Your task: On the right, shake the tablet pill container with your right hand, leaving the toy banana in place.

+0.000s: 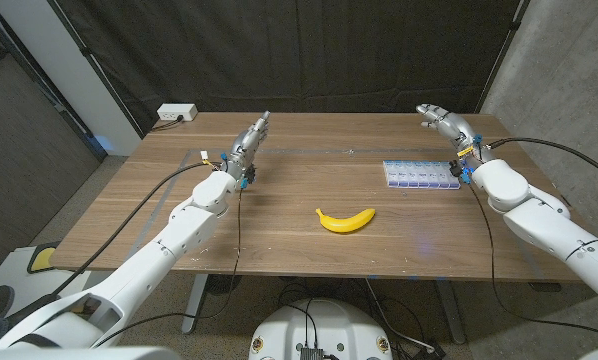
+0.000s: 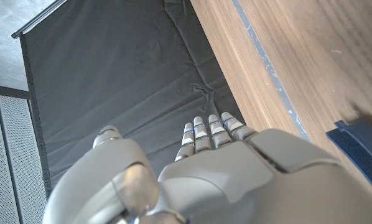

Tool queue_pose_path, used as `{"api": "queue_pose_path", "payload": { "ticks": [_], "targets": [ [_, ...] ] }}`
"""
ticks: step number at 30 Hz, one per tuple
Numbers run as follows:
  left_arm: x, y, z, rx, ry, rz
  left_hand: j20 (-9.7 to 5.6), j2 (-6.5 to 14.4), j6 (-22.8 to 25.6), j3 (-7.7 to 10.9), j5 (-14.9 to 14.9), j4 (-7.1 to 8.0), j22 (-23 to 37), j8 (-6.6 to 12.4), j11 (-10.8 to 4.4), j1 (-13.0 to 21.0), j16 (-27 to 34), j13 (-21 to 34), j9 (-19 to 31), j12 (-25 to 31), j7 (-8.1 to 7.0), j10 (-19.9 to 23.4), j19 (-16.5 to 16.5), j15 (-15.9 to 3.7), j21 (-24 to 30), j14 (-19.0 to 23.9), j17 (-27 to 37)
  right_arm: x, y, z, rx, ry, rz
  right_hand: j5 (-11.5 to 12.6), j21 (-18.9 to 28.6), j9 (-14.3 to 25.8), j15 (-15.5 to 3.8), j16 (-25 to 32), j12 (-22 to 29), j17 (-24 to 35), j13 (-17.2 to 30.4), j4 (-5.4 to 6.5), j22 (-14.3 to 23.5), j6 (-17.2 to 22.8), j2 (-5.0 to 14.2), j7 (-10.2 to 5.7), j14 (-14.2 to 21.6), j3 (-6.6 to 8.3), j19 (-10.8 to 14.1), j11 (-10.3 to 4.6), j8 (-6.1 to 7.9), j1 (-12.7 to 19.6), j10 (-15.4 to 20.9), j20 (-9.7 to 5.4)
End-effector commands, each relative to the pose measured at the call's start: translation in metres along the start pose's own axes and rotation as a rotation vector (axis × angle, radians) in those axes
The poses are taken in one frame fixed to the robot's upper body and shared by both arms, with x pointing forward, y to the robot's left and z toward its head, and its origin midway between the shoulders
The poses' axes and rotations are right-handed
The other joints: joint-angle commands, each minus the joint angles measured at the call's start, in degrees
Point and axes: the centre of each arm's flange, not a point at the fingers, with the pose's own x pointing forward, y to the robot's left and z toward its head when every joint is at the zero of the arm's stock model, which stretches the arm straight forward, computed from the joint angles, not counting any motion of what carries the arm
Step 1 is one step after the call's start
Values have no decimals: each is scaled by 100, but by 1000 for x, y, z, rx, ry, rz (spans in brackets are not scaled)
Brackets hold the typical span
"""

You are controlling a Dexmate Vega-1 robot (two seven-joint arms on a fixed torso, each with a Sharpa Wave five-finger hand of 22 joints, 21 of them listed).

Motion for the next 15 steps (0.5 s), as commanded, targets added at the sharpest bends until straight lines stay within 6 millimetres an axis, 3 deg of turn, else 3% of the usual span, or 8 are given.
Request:
{"api": "queue_pose_path", "payload": {
  "ticks": [1,6,8,11,15],
  "targets": [
    [-12,-1,2,4,-6,7,-35,4,102,-22,-10,-42,19,21,-23,43,9,8,12,6,0,70,-7,14,-25,59,8,0,-7,8,-200,26,52,24,-116,13,35,-9,-62,19,6,-25,14,-259,-29,-132,-234,-15,-95,11,-35,122,-321,-72],
    [-18,0,3,3,-5,17,-35,6,179,-26,-23,-46,20,38,-30,53,3,9,13,1,-15,91,-11,11,-34,70,9,-1,-10,13,-301,52,75,49,-240,6,54,-9,-95,14,-1,-57,9,-595,-94,-199,-459,-20,-160,-19,-47,260,-716,-25],
    [-19,-1,3,2,-5,16,-32,13,292,-32,-41,-48,21,65,-50,65,-7,11,16,1,-35,135,-9,7,-44,79,11,-2,-10,13,-331,60,80,58,-266,5,55,-8,-100,13,-2,-66,8,-628,-106,-190,-502,-16,-170,-32,-35,303,-807,-22],
    [-21,-2,3,5,-2,15,-29,25,486,-42,-68,-49,23,114,-67,78,-14,12,21,-7,-66,181,-3,-26,-56,109,12,-4,-10,14,-383,75,90,91,-312,2,-9,0,-101,11,-6,-96,3,-663,-146,-244,-571,-2,-165,-182,-4,418,-979,-13],
    [-23,-4,2,-7,-1,22,-29,28,495,-44,-75,-50,24,110,-93,82,-16,12,22,-7,-73,199,-2,-39,-60,115,13,-5,-10,16,-445,100,112,131,-370,2,6,-11,-87,11,-6,-119,0,-639,-184,-312,-672,14,-210,-188,31,528,-1073,15]
  ]
}}
